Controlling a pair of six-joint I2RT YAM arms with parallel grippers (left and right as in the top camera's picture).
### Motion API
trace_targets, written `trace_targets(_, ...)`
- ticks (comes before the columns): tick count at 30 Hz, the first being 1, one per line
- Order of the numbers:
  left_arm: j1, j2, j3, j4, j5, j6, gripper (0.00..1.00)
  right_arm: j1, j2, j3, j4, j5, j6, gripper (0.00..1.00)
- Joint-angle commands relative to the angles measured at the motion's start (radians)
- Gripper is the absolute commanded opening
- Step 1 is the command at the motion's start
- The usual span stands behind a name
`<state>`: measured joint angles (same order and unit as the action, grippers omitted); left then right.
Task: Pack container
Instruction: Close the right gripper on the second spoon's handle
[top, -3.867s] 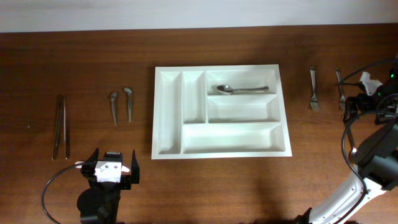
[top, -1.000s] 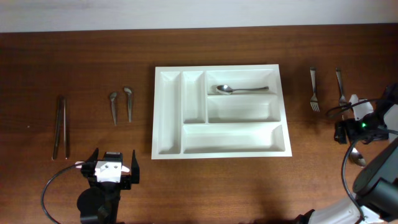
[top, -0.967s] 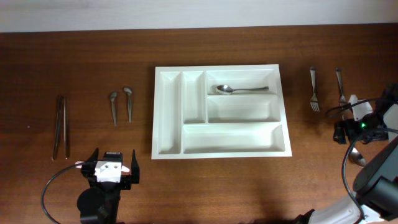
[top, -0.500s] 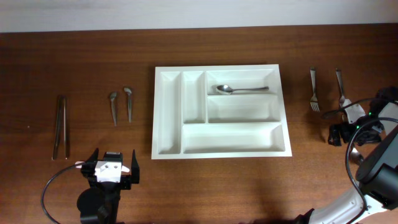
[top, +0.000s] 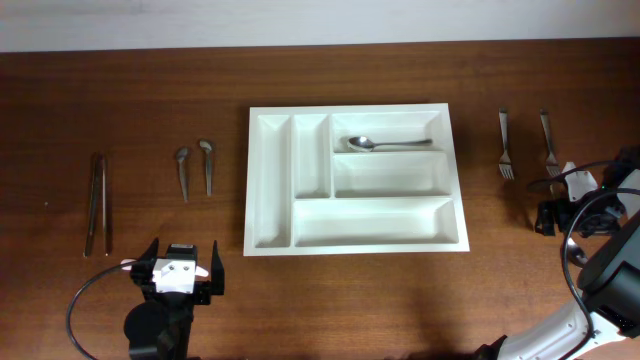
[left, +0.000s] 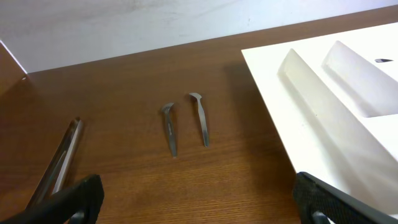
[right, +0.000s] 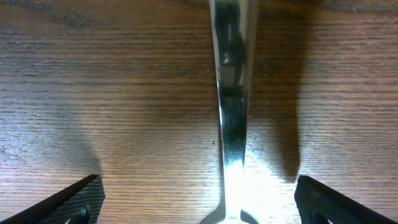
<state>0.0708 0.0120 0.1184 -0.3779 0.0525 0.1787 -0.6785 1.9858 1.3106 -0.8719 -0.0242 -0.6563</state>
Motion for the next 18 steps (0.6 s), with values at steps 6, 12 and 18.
trace_targets(6, 0.004, -0.006, -0.006, 0.003, 0.011, -0.008, 0.99, -0.002, 0.02, 0.0, 0.002, 0.002, 0.014, 0.99)
trace_targets(12, 0.004, -0.006, -0.006, 0.003, 0.011, -0.008, 0.99, -0.003, 0.02, 0.0, 0.005, 0.002, 0.013, 0.99)
trace_targets(18, 0.004, -0.006, -0.006, 0.003, 0.011, -0.008, 0.99, -0.003, 0.048, 0.0, 0.004, 0.002, 0.014, 0.99)
